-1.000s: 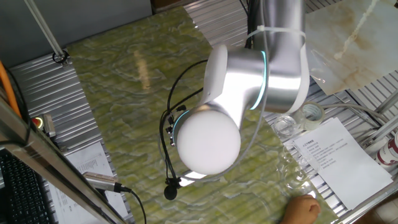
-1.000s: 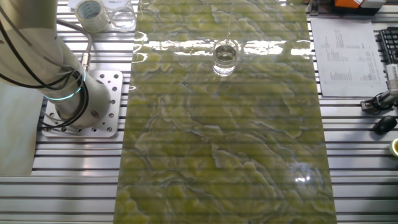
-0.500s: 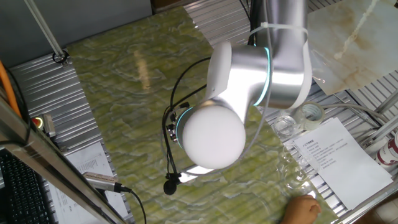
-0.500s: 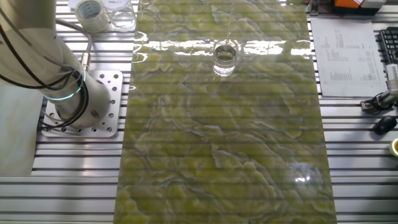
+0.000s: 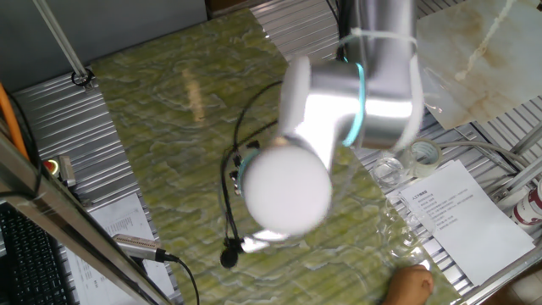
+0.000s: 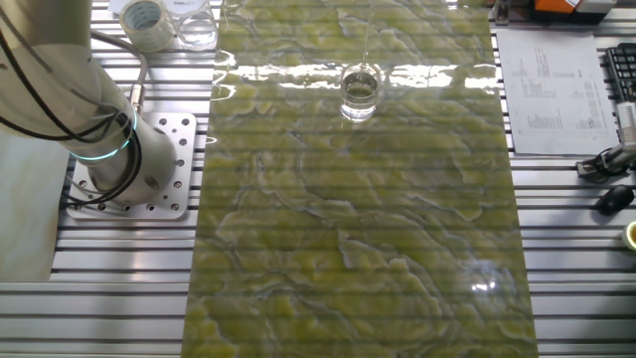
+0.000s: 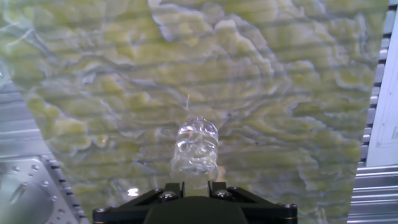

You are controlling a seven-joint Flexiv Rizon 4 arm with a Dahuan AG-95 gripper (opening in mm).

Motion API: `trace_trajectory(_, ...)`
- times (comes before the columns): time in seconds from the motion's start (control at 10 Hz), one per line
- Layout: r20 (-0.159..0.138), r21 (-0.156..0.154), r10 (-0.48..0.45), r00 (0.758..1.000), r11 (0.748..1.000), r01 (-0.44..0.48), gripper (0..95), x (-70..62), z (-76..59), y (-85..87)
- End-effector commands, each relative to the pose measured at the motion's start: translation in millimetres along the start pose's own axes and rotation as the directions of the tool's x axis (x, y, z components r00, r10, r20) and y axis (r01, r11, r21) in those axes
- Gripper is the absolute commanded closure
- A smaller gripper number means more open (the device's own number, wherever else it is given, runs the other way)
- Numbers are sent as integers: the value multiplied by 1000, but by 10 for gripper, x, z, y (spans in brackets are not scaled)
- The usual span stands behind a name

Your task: Stir the beaker with a glass rod

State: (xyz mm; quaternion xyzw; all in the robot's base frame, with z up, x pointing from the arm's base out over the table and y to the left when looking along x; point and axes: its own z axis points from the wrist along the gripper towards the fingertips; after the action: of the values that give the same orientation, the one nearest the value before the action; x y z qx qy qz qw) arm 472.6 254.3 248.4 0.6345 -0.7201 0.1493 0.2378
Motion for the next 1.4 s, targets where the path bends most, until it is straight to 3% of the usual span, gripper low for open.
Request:
trace_trajectory(0.1,-14,8,-6,1000,1000,6,760,-36,-26,88)
trace_trajectory(0.5,-30,26,18,999,1000,-17,760,-124,-41,196)
trace_trajectory(1.4,-25,34,78,997,996,-77,760,-178,-73,140)
